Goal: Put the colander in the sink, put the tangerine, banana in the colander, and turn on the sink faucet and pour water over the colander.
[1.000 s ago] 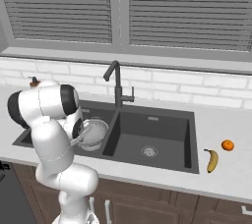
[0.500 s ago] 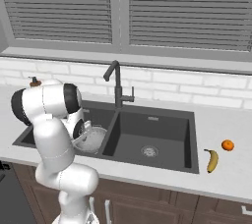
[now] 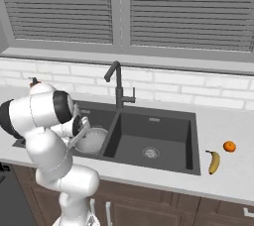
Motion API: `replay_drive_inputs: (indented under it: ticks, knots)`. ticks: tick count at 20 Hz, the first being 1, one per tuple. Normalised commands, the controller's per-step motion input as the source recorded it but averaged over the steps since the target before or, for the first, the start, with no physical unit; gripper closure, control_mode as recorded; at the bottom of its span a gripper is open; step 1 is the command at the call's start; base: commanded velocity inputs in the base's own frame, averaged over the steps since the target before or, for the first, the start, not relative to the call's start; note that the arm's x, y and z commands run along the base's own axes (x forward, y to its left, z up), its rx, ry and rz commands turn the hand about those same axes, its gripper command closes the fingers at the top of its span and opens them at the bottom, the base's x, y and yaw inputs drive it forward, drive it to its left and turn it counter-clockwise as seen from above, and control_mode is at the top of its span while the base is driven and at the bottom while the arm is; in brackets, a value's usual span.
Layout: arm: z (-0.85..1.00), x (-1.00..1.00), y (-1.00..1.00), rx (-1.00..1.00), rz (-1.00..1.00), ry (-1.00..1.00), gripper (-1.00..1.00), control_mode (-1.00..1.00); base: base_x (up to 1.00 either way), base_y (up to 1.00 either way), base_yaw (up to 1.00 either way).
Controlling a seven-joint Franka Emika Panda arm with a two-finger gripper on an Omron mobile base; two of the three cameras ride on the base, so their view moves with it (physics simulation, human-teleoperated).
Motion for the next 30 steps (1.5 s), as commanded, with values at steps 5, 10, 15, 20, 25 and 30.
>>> replay_drive_inputs:
  ticks: [5,10,15,20,25,30]
  knots:
    - [0.74,-0.15,0.14,-0.13,0.00,0.01,-1.00,-1.00,0.00,0.00,0.00]
    - [0.86,-0.23,0.03,-0.06,0.09,0.11,-1.00,-1.00,0.00,0.00,0.00]
    - [0.81,-0.48,-0.01,-0.07,0.34,0.11,-1.00,-1.00,0.00,0.00,0.00]
    - [0.49,-0.87,-0.17,0.00,0.47,0.00,-1.00,-1.00,0.00,0.00,0.00]
    - [0.36,-0.84,-0.24,0.00,0.48,0.00,-1.00,-1.00,0.00,0.00,0.00]
    - [0.29,-0.81,-0.49,0.00,0.43,0.00,-1.00,-1.00,0.00,0.00,0.00]
